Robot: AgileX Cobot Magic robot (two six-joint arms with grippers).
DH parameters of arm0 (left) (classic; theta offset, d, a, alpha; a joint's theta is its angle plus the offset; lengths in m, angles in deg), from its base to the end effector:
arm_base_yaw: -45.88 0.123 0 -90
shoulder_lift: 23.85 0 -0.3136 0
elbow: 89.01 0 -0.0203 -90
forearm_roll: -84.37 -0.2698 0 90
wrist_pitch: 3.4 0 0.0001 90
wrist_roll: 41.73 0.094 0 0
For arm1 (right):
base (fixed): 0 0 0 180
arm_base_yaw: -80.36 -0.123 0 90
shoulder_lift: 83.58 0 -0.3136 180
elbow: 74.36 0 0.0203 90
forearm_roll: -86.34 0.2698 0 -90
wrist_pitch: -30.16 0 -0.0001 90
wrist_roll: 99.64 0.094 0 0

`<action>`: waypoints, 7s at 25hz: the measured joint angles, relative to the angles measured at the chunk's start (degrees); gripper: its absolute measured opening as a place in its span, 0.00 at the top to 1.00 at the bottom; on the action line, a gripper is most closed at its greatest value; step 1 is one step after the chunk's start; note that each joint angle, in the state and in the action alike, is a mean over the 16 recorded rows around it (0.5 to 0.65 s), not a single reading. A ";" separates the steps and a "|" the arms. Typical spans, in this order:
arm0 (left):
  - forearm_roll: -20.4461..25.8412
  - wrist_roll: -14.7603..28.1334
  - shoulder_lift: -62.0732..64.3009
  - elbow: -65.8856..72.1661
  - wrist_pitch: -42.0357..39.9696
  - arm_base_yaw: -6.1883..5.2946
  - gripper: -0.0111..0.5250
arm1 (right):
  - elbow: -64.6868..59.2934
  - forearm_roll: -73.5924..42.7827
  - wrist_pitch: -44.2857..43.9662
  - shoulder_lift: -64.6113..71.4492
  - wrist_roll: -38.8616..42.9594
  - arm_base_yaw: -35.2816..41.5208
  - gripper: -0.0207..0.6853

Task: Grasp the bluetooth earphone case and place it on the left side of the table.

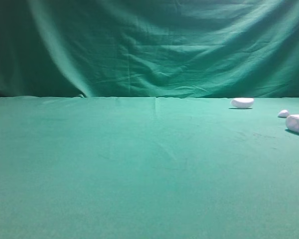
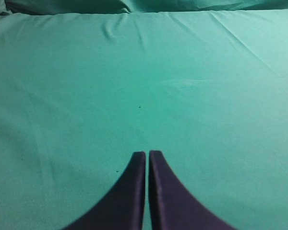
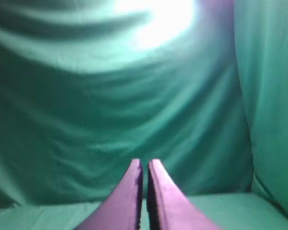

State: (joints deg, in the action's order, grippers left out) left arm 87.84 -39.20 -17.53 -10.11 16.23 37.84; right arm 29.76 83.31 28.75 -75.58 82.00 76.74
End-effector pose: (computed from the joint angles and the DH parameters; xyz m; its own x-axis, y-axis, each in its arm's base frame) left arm 0.0456 -0.0084 0.1761 -0.2552 0.0230 -0.9666 0.1560 0.9876 -0.0177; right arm 0.0492 0.0030 0.2232 0.0835 -0.0190 -0.9963 -0.0598 0.9979 -0.0241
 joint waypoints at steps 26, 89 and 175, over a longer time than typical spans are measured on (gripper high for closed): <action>0.00 0.00 0.00 0.00 0.00 0.00 0.98 | 37.60 1.14 -37.52 62.17 -3.06 -6.08 0.87; 0.00 0.00 0.00 0.00 0.00 0.00 0.98 | 118.89 4.59 -47.45 135.14 -5.05 -47.70 0.51; 0.00 0.00 0.00 0.00 0.00 0.00 0.98 | 12.63 -4.99 -26.21 4.73 8.50 -5.55 0.97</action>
State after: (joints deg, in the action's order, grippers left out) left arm 87.84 -39.20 -17.53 -10.11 16.23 37.84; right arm 42.39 78.32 2.54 -70.84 90.50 71.19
